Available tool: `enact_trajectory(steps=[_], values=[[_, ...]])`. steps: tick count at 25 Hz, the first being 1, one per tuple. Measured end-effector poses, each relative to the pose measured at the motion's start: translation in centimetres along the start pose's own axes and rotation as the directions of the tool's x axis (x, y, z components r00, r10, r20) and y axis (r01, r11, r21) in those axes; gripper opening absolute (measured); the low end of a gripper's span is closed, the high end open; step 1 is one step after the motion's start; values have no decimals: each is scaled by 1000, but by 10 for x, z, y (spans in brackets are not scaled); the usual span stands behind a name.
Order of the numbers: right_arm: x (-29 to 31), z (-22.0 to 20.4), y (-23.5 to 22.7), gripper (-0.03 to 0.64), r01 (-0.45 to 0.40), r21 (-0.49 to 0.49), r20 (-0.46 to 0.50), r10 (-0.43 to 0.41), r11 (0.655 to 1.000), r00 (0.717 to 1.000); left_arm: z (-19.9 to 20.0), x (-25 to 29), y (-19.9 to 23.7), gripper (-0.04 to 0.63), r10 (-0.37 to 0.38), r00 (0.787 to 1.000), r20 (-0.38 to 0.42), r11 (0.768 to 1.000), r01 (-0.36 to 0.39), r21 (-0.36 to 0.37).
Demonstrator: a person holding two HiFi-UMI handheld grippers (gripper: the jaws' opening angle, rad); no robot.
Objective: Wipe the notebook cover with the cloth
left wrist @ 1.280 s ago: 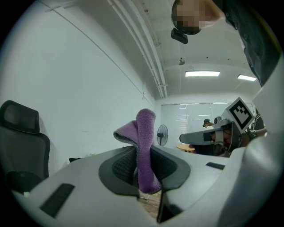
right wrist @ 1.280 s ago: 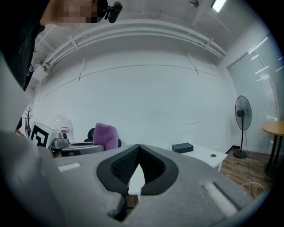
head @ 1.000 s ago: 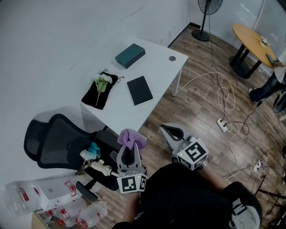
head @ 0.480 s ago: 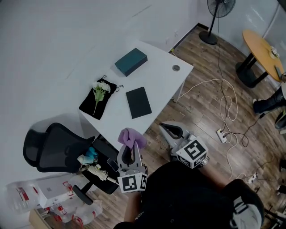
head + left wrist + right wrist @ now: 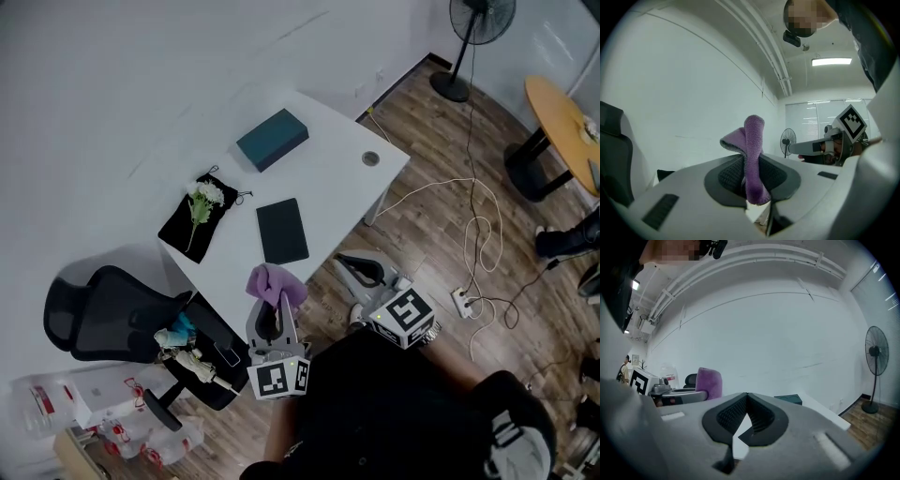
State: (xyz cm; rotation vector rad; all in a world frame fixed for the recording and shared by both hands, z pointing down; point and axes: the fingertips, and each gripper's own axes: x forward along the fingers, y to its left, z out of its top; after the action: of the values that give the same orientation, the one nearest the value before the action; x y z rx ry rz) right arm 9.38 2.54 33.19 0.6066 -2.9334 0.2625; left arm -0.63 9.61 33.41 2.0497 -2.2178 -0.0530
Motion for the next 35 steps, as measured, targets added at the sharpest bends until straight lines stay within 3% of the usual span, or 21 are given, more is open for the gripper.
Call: enact_trajectory(steps=[9, 17, 24, 35], values=[[10, -1, -33, 3, 33, 38, 1, -33, 999, 999, -5, 38, -6, 75, -34, 999, -28, 999, 34, 11], [49, -6, -42, 3, 53, 30, -42, -52, 998, 998, -14, 69, 33, 75, -37, 997, -65, 999, 35, -22], [77, 8, -50, 3, 85, 10, -40, -85, 996, 996, -10, 114, 54, 75, -128, 990, -65, 992, 127, -26], [139, -2, -51, 3, 111, 17, -85, -109, 994, 990, -42, 164, 107, 75, -186, 973, -137, 977, 169, -129]])
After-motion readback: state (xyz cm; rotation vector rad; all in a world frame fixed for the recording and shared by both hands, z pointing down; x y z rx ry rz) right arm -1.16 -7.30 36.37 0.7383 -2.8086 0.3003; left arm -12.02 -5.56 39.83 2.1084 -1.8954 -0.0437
